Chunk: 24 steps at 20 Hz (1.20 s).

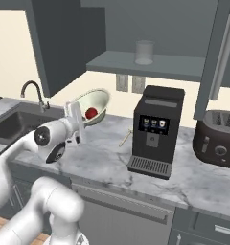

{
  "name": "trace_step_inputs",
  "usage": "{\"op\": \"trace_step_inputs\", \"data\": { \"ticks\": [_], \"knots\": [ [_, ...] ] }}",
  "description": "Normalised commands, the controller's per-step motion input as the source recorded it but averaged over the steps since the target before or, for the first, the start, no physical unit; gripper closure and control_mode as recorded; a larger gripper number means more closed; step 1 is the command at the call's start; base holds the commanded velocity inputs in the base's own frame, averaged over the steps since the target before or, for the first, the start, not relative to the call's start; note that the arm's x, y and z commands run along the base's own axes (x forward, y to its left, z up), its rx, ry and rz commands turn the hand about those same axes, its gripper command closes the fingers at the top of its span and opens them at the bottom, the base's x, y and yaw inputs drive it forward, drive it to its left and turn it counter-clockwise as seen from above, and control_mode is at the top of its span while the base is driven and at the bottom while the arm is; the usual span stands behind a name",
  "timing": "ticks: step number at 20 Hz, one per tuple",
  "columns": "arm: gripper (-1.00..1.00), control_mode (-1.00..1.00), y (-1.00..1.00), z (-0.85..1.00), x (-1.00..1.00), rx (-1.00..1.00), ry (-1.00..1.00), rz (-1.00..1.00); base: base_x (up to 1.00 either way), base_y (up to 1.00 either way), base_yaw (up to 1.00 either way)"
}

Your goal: Move the glass cup from next to the sink to the open cabinet. Then, move the bowl with the tomato to the fridge to clear the area for faucet cleaning.

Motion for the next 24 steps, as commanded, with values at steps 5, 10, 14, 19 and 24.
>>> {"op": "trace_step_inputs", "data": {
  "ticks": [5,10,14,19,24],
  "knots": [
    [1.0,-1.0,0.0,0.97,-1.0,0.4,0.25,-0.32,0.0,0.0,0.0],
    [1.0,-1.0,0.0,0.64,-1.0,0.37,0.22,-0.25,0.0,0.0,0.0],
    [1.0,-1.0,0.0,0.51,-0.87,0.08,-0.08,-0.06,0.0,0.0,0.0],
    [1.0,-1.0,0.0,0.0,0.0,0.0,-0.01,0.0,0.0,0.0,0.0],
    [1.0,-1.0,0.01,0.05,-0.56,-0.1,-0.22,0.01,0.0,0.0,0.0]
  ]
}}
